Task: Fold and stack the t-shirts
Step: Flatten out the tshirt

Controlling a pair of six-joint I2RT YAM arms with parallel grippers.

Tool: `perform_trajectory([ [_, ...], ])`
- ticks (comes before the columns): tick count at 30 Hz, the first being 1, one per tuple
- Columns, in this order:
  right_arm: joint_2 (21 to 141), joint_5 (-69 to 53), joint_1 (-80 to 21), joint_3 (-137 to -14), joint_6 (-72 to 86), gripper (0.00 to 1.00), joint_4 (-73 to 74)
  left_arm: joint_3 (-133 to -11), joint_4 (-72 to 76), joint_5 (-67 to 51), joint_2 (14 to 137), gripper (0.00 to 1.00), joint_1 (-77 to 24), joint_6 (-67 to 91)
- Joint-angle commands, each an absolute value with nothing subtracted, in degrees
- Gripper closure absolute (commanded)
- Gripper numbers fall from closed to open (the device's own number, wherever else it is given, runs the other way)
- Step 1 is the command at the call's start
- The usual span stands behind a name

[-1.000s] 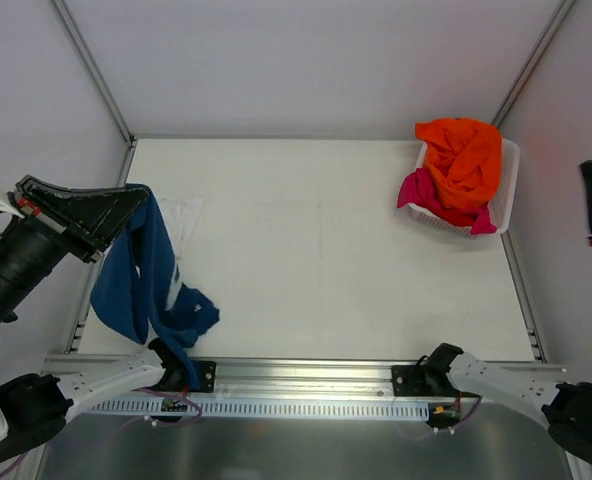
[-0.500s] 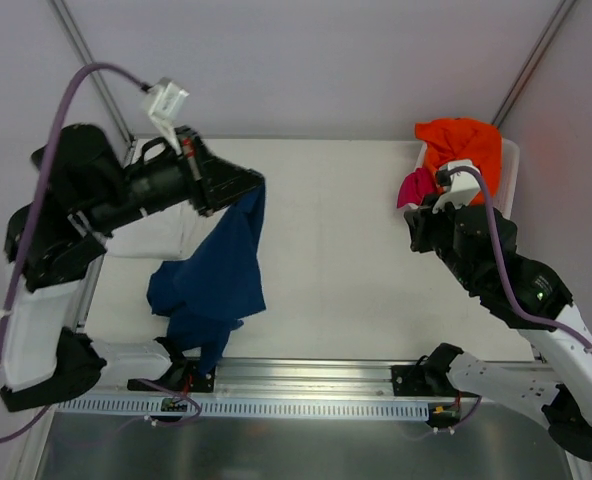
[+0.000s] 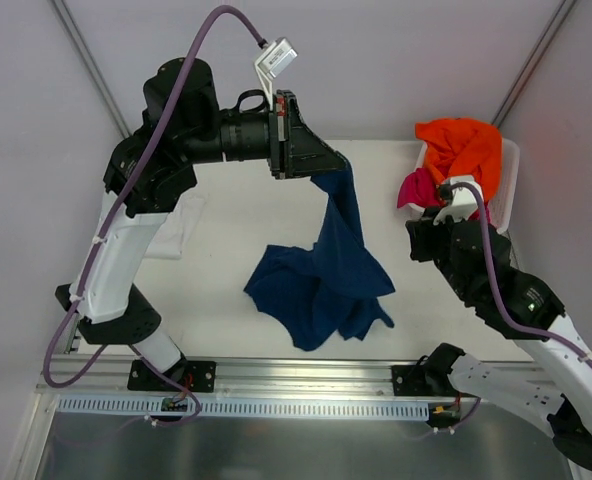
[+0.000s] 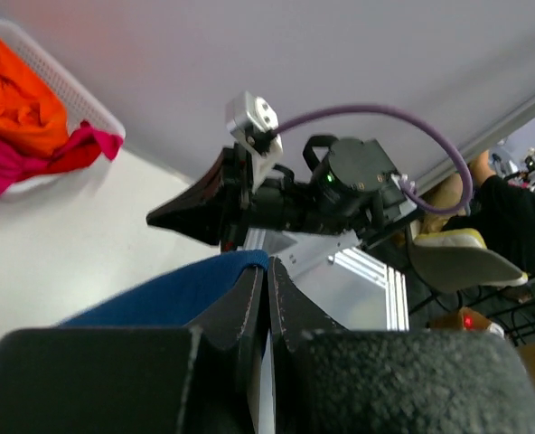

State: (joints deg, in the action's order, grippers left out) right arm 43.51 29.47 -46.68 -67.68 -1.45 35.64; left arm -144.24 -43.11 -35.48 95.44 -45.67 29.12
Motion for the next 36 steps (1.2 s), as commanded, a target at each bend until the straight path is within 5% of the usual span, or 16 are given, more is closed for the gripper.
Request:
perform_trajectory([
  [1, 43.0, 30.1, -46.4, -64.4, 3.0, 1.00, 33.0, -138.1, -38.4, -34.6, 84.2, 1.00, -45.4, 26.0],
  [10, 46.8, 25.9, -46.5, -49.8, 13.4, 0.99, 30.1, -83.3, -38.2, -1.8, 55.0, 1.00, -45.4, 26.1],
  [17, 55.3, 21.5, -46.5, -42.4, 21.2, 0.71, 26.9, -49.6, -30.2, 6.9, 47.3, 1.00, -45.4, 36.0],
  [20, 57.1, 18.6, -46.7, -39.1, 23.2, 0.57, 23.5, -42.6, -26.2, 9.6, 46.3, 1.00, -45.4, 37.5],
  [25, 59.3, 17.8, -47.0, -38.4, 24.5, 0.48, 21.7, -39.2, -24.4, 11.9, 46.9, 1.00, -45.4, 37.4],
  [36, 67.6, 19.2, -47.5, -39.1, 26.8, 0.47, 21.9, -37.6, -23.8, 12.7, 45.2, 1.00, -45.4, 36.4],
])
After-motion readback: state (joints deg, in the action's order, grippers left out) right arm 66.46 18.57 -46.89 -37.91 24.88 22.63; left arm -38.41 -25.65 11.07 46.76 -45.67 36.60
